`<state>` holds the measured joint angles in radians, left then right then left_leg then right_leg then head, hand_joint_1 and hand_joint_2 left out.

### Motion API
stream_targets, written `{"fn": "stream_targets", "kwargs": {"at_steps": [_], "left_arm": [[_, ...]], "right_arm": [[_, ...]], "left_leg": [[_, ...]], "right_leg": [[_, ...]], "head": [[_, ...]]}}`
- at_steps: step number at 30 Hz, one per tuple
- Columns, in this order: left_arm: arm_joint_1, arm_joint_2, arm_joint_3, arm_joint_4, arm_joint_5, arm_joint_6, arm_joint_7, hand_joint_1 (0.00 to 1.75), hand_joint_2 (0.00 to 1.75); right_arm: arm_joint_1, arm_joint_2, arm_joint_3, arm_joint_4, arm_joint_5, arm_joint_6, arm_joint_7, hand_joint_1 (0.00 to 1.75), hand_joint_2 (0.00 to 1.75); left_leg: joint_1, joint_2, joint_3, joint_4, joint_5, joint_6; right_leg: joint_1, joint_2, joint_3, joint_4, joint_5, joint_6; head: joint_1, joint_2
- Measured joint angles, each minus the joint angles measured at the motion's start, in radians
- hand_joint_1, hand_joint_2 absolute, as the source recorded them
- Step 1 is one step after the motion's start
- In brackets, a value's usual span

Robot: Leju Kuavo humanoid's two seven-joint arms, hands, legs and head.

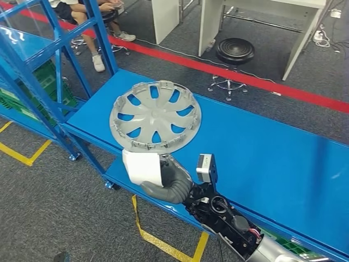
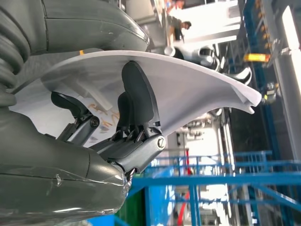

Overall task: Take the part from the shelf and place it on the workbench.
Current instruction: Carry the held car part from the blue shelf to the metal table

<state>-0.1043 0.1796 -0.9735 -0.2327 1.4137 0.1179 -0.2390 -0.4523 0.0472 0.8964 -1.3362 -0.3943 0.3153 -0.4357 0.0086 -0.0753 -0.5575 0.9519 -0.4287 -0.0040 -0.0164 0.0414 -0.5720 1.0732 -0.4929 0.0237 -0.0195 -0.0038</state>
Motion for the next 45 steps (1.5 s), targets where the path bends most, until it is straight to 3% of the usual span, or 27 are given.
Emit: {"fn": "stream_targets", "kwargs": {"at_steps": [2, 4, 5, 7, 9, 11, 12, 13, 15, 17, 19, 21, 23, 25, 26, 27, 28, 29, 31, 33, 35, 37, 39, 41, 42, 43, 45], "left_arm": [[-0.002, 0.000, 0.000, 0.000, 0.001, 0.001, 0.001, 0.00, 1.75], [0.000, 0.001, 0.000, 0.000, 0.003, 0.002, 0.002, 0.00, 1.75], [0.003, 0.002, 0.000, 0.000, 0.003, 0.002, 0.003, 0.00, 1.75], [0.003, 0.002, 0.000, 0.000, 0.004, 0.002, 0.003, 0.00, 1.75], [-0.002, 0.001, 0.000, 0.000, 0.003, 0.002, 0.002, 0.00, 1.75], [-0.002, 0.000, 0.000, 0.000, 0.004, 0.002, 0.002, 0.00, 1.75], [-0.001, 0.000, 0.000, 0.000, 0.004, 0.002, 0.002, 0.00, 1.75], [0.000, 0.000, 0.000, 0.000, 0.004, 0.002, 0.002, 0.00, 1.75], [0.000, 0.001, 0.000, 0.000, 0.004, 0.002, 0.002, 0.00, 1.75], [-0.002, 0.002, 0.000, 0.000, 0.004, 0.002, 0.001, 0.00, 1.75], [-0.002, 0.002, 0.000, 0.000, 0.006, 0.003, 0.000, 0.00, 1.75], [0.001, 0.001, 0.000, 0.000, 0.007, 0.004, -0.001, 0.00, 1.75], [0.001, 0.001, 0.000, 0.000, 0.008, 0.005, -0.002, 0.00, 1.75], [-0.001, 0.001, 0.000, 0.000, 0.010, 0.005, -0.003, 0.00, 1.75], [-0.001, 0.001, 0.000, 0.000, 0.011, 0.005, -0.003, 0.00, 1.75], [-0.001, 0.001, 0.000, 0.000, 0.012, 0.005, -0.004, 0.00, 1.75], [0.000, 0.001, 0.000, 0.000, 0.012, 0.005, -0.004, 0.00, 1.75], [0.000, 0.001, 0.000, 0.000, 0.013, 0.005, -0.004, 0.00, 1.75], [-0.002, -0.002, 0.000, 0.000, 0.014, 0.005, -0.004, 0.00, 1.75], [-0.003, -0.004, 0.000, 0.000, 0.014, 0.006, -0.004, 0.00, 1.75], [0.001, -0.003, 0.000, 0.000, 0.016, 0.009, -0.005, 0.00, 1.75], [0.005, -0.003, 0.000, 0.000, 0.018, 0.011, -0.005, 0.00, 1.75], [0.000, -0.004, 0.000, 0.000, 0.020, 0.012, -0.005, 0.00, 1.75], [-0.003, -0.004, 0.000, 0.000, 0.021, 0.013, -0.005, 0.00, 1.75], [-0.003, -0.004, 0.000, 0.000, 0.022, 0.013, -0.005, 0.00, 1.75], [-0.001, -0.004, 0.000, 0.000, 0.022, 0.013, -0.004, 0.00, 1.75], [0.000, -0.003, 0.000, 0.000, 0.023, 0.013, -0.004, 0.00, 1.75]], "right_arm": [[0.000, 0.000, 0.000, 0.000, -0.001, 0.001, 0.001, 1.75, 1.75], [-0.001, 0.000, 0.001, -0.001, -0.004, 0.001, 0.001, 1.75, 1.75], [-0.001, 0.001, 0.001, -0.001, -0.005, 0.001, 0.002, 1.75, 1.75], [-0.003, 0.002, 0.001, -0.003, -0.006, 0.002, 0.001, 1.75, 1.75], [-0.002, 0.002, 0.001, -0.005, -0.006, 0.003, 0.002, 1.75, 1.75], [-0.001, 0.002, 0.001, -0.005, -0.006, 0.003, 0.002, 1.75, 1.75], [0.000, 0.002, 0.002, -0.005, -0.006, 0.004, 0.002, 1.75, 1.75], [-0.001, 0.002, 0.002, -0.005, -0.006, 0.004, 0.002, 1.75, 1.75], [-0.002, 0.002, 0.002, -0.005, -0.006, 0.004, 0.002, 1.75, 1.75], [-0.005, 0.002, 0.001, -0.006, -0.006, 0.004, 0.002, 1.75, 1.75], [-0.006, 0.002, 0.002, -0.006, -0.007, 0.005, 0.002, 1.75, 1.75], [-0.008, 0.002, 0.002, -0.006, -0.007, 0.006, 0.002, 1.75, 1.75], [-0.010, 0.002, 0.002, -0.006, -0.007, 0.007, 0.002, 1.75, 1.75], [-0.009, 0.002, 0.002, -0.005, -0.007, 0.008, 0.003, 1.75, 1.75], [-0.008, 0.002, 0.002, -0.005, -0.007, 0.008, 0.004, 1.75, 1.75], [-0.007, 0.002, 0.002, -0.004, -0.007, 0.008, 0.004, 1.75, 1.75], [-0.006, 0.002, 0.003, -0.004, -0.007, 0.008, 0.004, 1.75, 1.75], [-0.006, 0.002, 0.003, -0.005, -0.007, 0.008, 0.005, 1.75, 1.75], [-0.007, 0.002, 0.003, -0.004, -0.007, 0.008, 0.005, 1.75, 1.75], [-0.008, 0.002, 0.003, -0.005, -0.007, 0.009, 0.005, 1.75, 1.75], [-0.010, 0.003, 0.003, -0.005, -0.007, 0.011, 0.006, 1.75, 1.75], [-0.013, 0.005, 0.003, -0.005, -0.007, 0.014, 0.005, 1.75, 1.75], [-0.016, 0.006, 0.004, -0.004, -0.009, 0.016, 0.006, 1.75, 1.75], [-0.016, 0.006, 0.005, -0.001, -0.009, 0.017, 0.006, 1.75, 1.75], [-0.015, 0.006, 0.006, 0.001, -0.009, 0.017, 0.007, 1.75, 1.75], [-0.015, 0.006, 0.007, 0.003, -0.009, 0.018, 0.007, 1.75, 1.75], [-0.017, 0.007, 0.009, 0.004, -0.010, 0.018, 0.006, 1.75, 1.75]], "left_leg": [[0.003, -0.021, -0.010, 0.007, 0.001, -0.014], [0.007, -0.040, -0.019, 0.006, 0.007, -0.028], [0.008, -0.035, -0.022, 0.009, 0.006, -0.035], [0.007, 0.010, -0.050, 0.063, -0.023, -0.045], [0.007, 0.057, -0.120, 0.192, -0.079, -0.052], [0.010, 0.067, -0.177, 0.289, -0.103, -0.057], [0.011, 0.069, -0.178, 0.286, -0.089, -0.058], [0.011, 0.073, -0.158, 0.242, -0.059, -0.057], [0.006, 0.105, -0.083, 0.096, 0.005, -0.051], [-0.002, 0.128, -0.040, 0.008, 0.030, -0.038], [-0.007, 0.114, -0.039, -0.001, 0.028, -0.026], [-0.002, 0.097, -0.033, -0.007, 0.028, -0.015], [0.003, 0.080, -0.024, -0.012, 0.028, -0.003], [0.001, 0.060, -0.022, -0.012, 0.026, 0.004], [0.000, 0.047, -0.020, -0.012, 0.025, 0.005], [-0.001, 0.034, -0.018, -0.011, 0.023, 0.006], [-0.002, 0.020, -0.014, -0.011, 0.022, 0.006], [-0.003, 0.006, -0.009, -0.011, 0.020, 0.004], [-0.002, -0.019, -0.007, -0.009, 0.017, 0.000], [0.004, -0.041, -0.017, -0.007, 0.020, -0.012], [0.010, -0.059, -0.024, -0.008, 0.024, -0.027], [0.007, -0.024, -0.038, 0.021, 0.007, -0.038], [0.005, 0.037, -0.095, 0.128, -0.045, -0.048], [0.010, 0.062, -0.166, 0.254, -0.089, -0.058], [0.013, 0.066, -0.182, 0.278, -0.087, -0.062], [0.015, 0.070, -0.175, 0.259, -0.067, -0.064], [0.018, 0.097, -0.105, 0.122, 0.001, -0.066]], "right_leg": [[-0.003, 0.033, 0.035, -0.069, 0.013, -0.007], [0.000, 0.023, 0.043, -0.079, 0.012, -0.022], [0.000, 0.012, 0.045, -0.084, 0.015, -0.028], [-0.003, -0.012, 0.052, -0.096, 0.020, -0.041], [-0.001, -0.040, 0.053, -0.099, 0.019, -0.047], [0.000, -0.068, 0.053, -0.099, 0.016, -0.050], [0.000, -0.080, 0.054, -0.099, 0.015, -0.049], [0.000, -0.091, 0.056, -0.099, 0.012, -0.048], [0.002, -0.111, 0.061, -0.099, 0.006, -0.042], [0.007, -0.127, 0.066, -0.100, 0.000, -0.033], [0.009, -0.142, 0.073, -0.104, -0.005, -0.022], [0.006, -0.127, 0.073, -0.092, -0.021, -0.010], [0.004, -0.078, 0.035, -0.005, -0.071, -0.006], [0.005, -0.049, -0.037, 0.143, -0.131, -0.007], [0.006, -0.046, -0.066, 0.194, -0.141, -0.008], [0.007, -0.044, -0.079, 0.206, -0.130, -0.010], [0.007, -0.040, -0.071, 0.174, -0.096, -0.013], [0.007, -0.029, -0.046, 0.106, -0.049, -0.018], [0.006, 0.019, 0.011, -0.034, 0.020, -0.029], [0.008, 0.048, 0.037, -0.091, 0.033, -0.035], [0.009, 0.030, 0.045, -0.104, 0.035, -0.039], [0.003, 0.004, 0.055, -0.119, 0.040, -0.047], [0.001, -0.025, 0.061, -0.127, 0.042, -0.052], [0.002, -0.056, 0.060, -0.127, 0.039, -0.054], [0.002, -0.070, 0.061, -0.127, 0.037, -0.053], [0.002, -0.082, 0.062, -0.126, 0.035, -0.052], [0.001, -0.104, 0.066, -0.126, 0.029, -0.045]], "head": [[0.004, 0.000], [0.003, 0.000], [0.003, 0.000], [-0.005, 0.000], [-0.020, 0.000], [-0.026, 0.000], [-0.030, 0.000], [-0.034, 0.000], [-0.045, 0.000], [-0.051, 0.000], [-0.049, 0.000], [-0.045, 0.000], [-0.035, 0.000], [-0.022, 0.000], [-0.017, 0.000], [-0.012, 0.000], [-0.008, 0.000], [-0.003, 0.000], [0.002, 0.000], [0.005, 0.000], [0.012, 0.000], [0.008, 0.000], [-0.005, 0.000], [-0.014, 0.000], [-0.016, 0.000], [-0.020, 0.000], [-0.027, 0.000]]}}
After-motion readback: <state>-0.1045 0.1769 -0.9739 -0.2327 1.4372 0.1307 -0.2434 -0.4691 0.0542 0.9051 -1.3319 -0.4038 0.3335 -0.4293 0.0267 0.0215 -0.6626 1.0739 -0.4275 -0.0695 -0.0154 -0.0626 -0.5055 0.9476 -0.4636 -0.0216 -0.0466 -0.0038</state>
